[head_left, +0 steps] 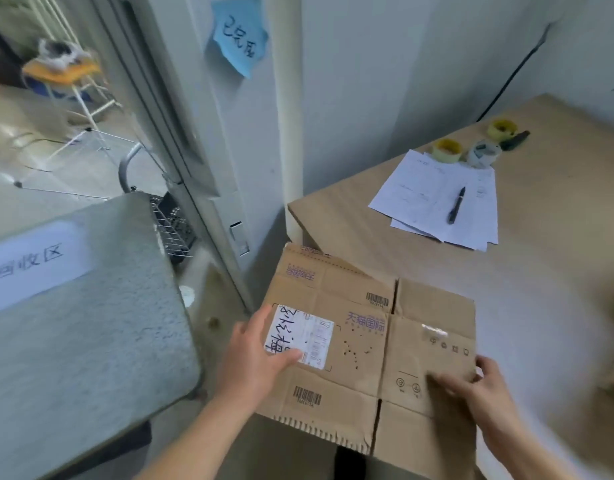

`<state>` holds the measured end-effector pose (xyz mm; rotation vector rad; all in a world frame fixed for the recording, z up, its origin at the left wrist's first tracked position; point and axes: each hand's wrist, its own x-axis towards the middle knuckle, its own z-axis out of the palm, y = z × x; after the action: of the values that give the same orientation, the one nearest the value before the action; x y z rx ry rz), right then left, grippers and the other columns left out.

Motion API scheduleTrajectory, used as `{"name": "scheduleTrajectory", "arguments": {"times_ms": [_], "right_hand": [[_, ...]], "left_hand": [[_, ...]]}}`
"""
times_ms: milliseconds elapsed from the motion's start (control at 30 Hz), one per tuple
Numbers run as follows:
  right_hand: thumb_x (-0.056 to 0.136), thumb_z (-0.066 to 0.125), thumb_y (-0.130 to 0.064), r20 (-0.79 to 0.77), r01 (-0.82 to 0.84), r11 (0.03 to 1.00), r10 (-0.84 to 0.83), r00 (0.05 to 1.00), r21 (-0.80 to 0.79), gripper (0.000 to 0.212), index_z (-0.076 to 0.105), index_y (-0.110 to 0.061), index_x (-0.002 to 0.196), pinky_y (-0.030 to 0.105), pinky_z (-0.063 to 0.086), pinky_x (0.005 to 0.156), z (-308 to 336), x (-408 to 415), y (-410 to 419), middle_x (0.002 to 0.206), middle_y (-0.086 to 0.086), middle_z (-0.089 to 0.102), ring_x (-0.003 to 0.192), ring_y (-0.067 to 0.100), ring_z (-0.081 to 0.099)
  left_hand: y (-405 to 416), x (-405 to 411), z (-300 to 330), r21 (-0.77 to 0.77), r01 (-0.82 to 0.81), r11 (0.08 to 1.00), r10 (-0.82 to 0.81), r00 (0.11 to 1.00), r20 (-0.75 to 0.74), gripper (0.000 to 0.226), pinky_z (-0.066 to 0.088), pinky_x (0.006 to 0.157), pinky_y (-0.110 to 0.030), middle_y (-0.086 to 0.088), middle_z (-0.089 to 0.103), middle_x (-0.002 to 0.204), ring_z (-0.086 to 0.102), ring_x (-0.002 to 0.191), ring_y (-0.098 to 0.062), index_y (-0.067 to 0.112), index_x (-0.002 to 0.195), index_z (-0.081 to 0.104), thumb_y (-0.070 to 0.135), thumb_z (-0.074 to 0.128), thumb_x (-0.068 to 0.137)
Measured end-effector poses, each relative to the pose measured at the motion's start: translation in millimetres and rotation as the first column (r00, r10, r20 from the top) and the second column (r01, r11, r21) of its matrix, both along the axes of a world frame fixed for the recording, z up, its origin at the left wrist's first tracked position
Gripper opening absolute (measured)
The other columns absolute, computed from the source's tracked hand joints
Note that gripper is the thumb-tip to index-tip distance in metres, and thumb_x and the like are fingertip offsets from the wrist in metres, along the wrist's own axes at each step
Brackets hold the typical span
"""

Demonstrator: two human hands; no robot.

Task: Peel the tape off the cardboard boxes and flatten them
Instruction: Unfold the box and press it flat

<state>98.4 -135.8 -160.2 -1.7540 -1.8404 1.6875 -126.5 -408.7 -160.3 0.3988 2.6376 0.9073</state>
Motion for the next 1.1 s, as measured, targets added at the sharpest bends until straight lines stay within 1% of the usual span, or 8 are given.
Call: {"name": "scheduleTrajectory", "arguments": {"times_ms": [167, 300, 367, 633, 767, 833, 967, 1100], "right_hand": [[0.065, 0.092, -0.029, 0.009, -0.277, 0.934, 0.282, 0.959, 0.226, 0.086, 0.039, -0.030, 0.132, 0.030, 0.050, 0.068, 34, -81, -106, 0.103, -0.012, 0.063, 0.086, 0.008, 0.063], [0.067, 0.090, -0.038, 0.016, -0.399, 0.850, 0.419, 0.908, 0.345, 0.089, 0.036, -0.039, 0.137, 0.048, 0.051, 0.095, 49, -151, -209, 0.105, -0.023, 0.051, 0.093, 0.005, 0.050], [0.070, 0.087, -0.042, -0.008, -0.477, 0.804, 0.513, 0.858, 0.353, 0.080, 0.034, -0.049, 0.130, 0.050, 0.050, 0.097, 49, -178, -253, 0.100, -0.031, 0.049, 0.090, 0.002, 0.050], [0.077, 0.074, -0.059, 0.010, -0.660, 0.625, 0.723, 0.691, 0.417, 0.082, 0.036, -0.037, 0.146, 0.030, 0.042, 0.091, 42, -272, -352, 0.129, -0.001, 0.064, 0.113, 0.021, 0.060], [0.080, 0.070, -0.062, 0.032, -0.724, 0.545, 0.789, 0.613, 0.422, 0.081, 0.035, -0.031, 0.146, 0.032, 0.043, 0.087, 35, -315, -382, 0.128, 0.004, 0.065, 0.115, 0.027, 0.061], [0.083, 0.066, -0.062, 0.046, -0.753, 0.517, 0.811, 0.583, 0.407, 0.075, 0.036, -0.029, 0.143, 0.034, 0.042, 0.086, 27, -334, -394, 0.128, 0.007, 0.064, 0.116, 0.031, 0.060], [0.094, 0.051, -0.058, 0.037, -0.796, 0.470, 0.852, 0.522, 0.382, 0.024, 0.042, -0.042, 0.110, 0.041, 0.042, 0.081, 20, -371, -427, 0.107, 0.003, 0.067, 0.089, 0.027, 0.056], [0.098, 0.048, -0.052, 0.076, -0.829, 0.366, 0.897, 0.435, 0.423, 0.026, 0.052, -0.027, 0.106, 0.039, 0.039, 0.075, 18, -397, -458, 0.103, 0.005, 0.069, 0.080, 0.026, 0.052]], "left_hand": [[-126, -30, 14, -0.015, -0.168, 0.986, 0.166, 0.982, -0.089, 0.094, 0.039, 0.068, -0.026, 0.012, 0.042, 0.102, 0.048, 0.078, -0.007, 0.044, 0.147, 0.033, 0.056, 0.084, 0.068], [-239, -45, 22, -0.067, -0.314, 0.947, 0.304, 0.943, -0.132, 0.086, 0.036, 0.057, -0.021, 0.012, 0.041, 0.095, 0.047, 0.070, -0.004, 0.048, 0.141, 0.029, 0.058, 0.079, 0.072], [-290, -52, 26, -0.103, -0.378, 0.920, 0.362, 0.920, -0.148, 0.085, 0.037, 0.056, -0.022, 0.011, 0.040, 0.094, 0.047, 0.068, -0.004, 0.048, 0.140, 0.027, 0.061, 0.077, 0.072], [-433, -65, 24, 0.088, -0.646, 0.758, 0.651, 0.756, -0.067, 0.090, 0.047, 0.092, -0.036, 0.001, 0.058, 0.132, 0.056, 0.115, -0.019, 0.039, 0.148, 0.039, 0.063, 0.077, 0.071], [-462, -69, 24, 0.070, -0.722, 0.688, 0.725, 0.686, -0.052, 0.086, 0.047, 0.094, -0.036, 0.000, 0.057, 0.133, 0.056, 0.116, -0.020, 0.038, 0.149, 0.039, 0.061, 0.075, 0.075], [-473, -69, 26, 0.055, -0.754, 0.655, 0.756, 0.652, -0.059, 0.085, 0.046, 0.089, -0.034, 0.001, 0.058, 0.130, 0.055, 0.107, -0.016, 0.039, 0.150, 0.037, 0.063, 0.073, 0.077], [-497, -72, 33, 0.001, -0.804, 0.595, 0.802, 0.593, -0.077, 0.086, 0.046, 0.080, -0.030, 0.003, 0.053, 0.123, 0.050, 0.092, -0.009, 0.040, 0.152, 0.031, 0.069, 0.065, 0.079], [-516, -75, 37, -0.113, -0.815, 0.568, 0.815, 0.576, -0.060, 0.100, 0.046, 0.070, -0.028, 0.004, 0.048, 0.127, 0.054, 0.093, -0.012, 0.041, 0.153, 0.024, 0.086, 0.054, 0.069]]}}
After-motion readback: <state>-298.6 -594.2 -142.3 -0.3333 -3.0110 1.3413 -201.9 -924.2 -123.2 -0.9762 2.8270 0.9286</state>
